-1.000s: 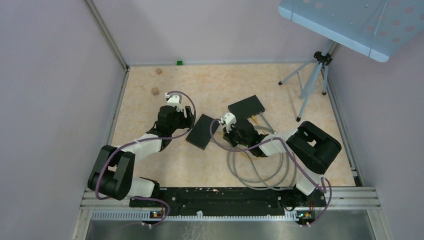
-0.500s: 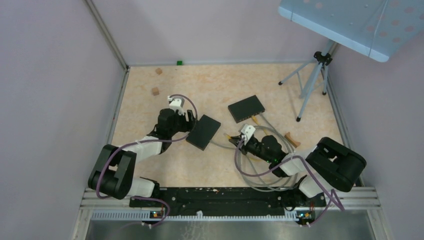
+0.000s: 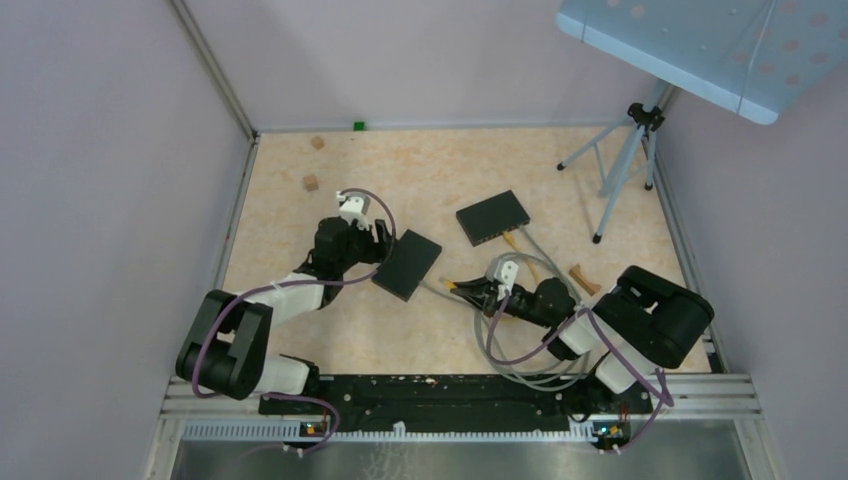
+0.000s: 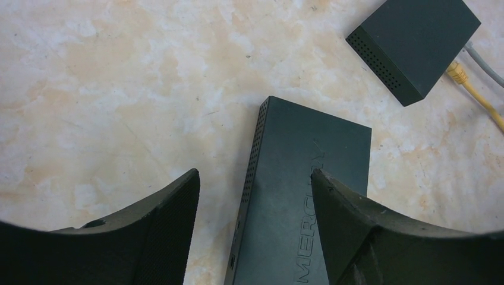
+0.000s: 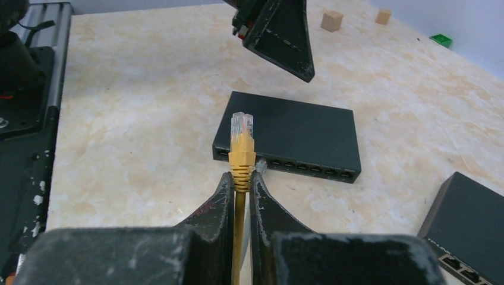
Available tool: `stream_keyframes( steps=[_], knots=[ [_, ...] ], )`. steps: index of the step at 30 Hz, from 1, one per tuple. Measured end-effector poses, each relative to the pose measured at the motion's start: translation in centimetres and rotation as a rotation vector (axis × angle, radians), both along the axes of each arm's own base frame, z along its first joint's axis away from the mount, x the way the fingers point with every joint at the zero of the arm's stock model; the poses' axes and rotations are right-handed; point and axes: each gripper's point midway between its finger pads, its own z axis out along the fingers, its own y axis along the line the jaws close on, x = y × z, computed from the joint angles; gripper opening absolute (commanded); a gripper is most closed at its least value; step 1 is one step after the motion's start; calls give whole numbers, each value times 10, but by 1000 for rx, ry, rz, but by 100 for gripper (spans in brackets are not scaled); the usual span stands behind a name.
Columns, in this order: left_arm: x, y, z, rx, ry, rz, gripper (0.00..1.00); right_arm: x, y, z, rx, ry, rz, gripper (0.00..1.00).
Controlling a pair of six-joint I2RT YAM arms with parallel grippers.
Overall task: Insert the plug into the switch port
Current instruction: Insert the connector into the switch port.
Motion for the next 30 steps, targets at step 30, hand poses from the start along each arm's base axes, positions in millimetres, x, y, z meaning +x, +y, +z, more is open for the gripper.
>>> stream_keyframes(
  steps=[30],
  knots=[
    [-208, -75, 138, 17, -1218, -996, 78, -40, 23, 75, -91, 73, 427, 0]
  ],
)
